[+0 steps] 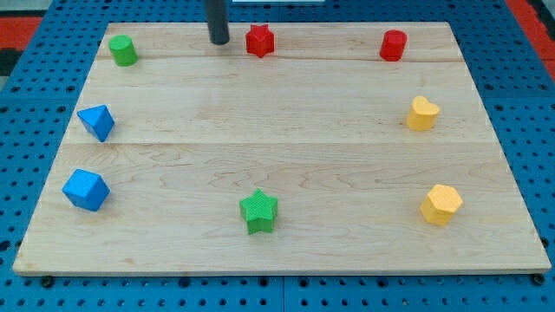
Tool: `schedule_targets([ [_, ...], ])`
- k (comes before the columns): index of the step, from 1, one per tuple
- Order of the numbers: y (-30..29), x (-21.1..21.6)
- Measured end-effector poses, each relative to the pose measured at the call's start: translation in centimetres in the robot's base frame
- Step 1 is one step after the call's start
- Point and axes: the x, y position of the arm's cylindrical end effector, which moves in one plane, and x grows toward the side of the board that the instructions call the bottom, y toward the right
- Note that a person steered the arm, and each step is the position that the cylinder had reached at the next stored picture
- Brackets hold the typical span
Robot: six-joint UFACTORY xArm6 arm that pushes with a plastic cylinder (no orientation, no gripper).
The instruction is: Move the red star to the top center
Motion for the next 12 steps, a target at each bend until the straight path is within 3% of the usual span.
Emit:
schedule_targets([
  [1, 6.6, -0.2],
  [2, 9.2, 3.1],
  [4, 4.6, 5.1],
  [5, 5.2, 5.9],
  [10, 4.2, 5.0],
  [12, 0.0, 4.3],
])
